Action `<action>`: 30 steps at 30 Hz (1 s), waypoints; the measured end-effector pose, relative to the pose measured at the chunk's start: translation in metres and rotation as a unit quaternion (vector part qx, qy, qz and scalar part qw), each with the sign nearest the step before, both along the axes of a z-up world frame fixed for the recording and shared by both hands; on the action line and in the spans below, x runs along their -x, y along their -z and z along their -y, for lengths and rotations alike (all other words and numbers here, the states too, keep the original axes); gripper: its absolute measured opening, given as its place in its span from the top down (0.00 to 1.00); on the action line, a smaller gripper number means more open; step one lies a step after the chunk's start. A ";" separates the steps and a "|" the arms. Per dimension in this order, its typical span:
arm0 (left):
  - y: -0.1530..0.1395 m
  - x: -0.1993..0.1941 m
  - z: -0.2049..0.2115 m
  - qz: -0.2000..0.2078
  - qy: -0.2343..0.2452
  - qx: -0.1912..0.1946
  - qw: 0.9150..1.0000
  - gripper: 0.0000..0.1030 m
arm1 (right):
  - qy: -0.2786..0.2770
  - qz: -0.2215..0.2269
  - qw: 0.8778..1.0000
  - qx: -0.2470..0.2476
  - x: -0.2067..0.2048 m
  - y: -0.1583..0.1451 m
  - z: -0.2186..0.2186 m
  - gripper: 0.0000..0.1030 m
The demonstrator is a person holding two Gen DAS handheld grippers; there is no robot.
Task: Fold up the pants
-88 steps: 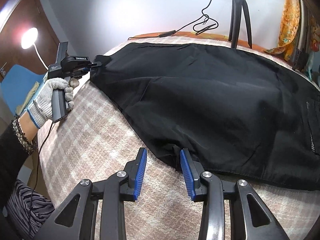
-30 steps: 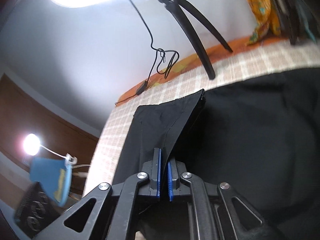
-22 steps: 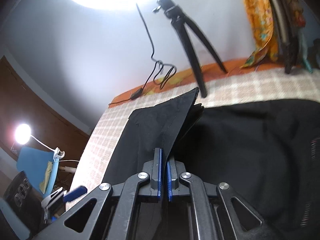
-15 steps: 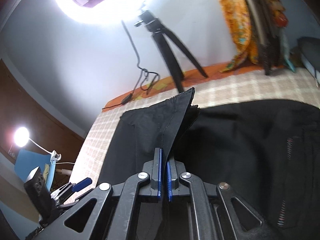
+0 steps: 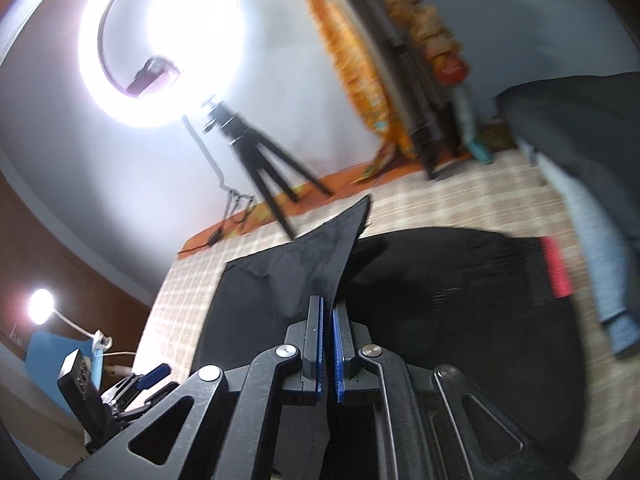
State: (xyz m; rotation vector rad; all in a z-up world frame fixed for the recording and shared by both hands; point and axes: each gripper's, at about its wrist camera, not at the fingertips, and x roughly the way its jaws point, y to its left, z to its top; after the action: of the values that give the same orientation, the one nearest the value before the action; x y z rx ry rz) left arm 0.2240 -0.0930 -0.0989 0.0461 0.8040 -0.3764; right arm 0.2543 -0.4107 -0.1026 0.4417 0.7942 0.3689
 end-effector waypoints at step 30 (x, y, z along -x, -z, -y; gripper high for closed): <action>0.035 -0.005 0.034 -0.019 0.024 -0.029 0.999 0.53 | -0.042 -0.104 0.989 -0.101 -0.016 0.090 0.010 0.67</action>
State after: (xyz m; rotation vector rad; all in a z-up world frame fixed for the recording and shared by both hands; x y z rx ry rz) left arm 0.2291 -0.1274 -0.1344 0.1119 0.8522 -0.3996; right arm 0.2701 -0.4204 -0.1929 0.6454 0.9848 0.4908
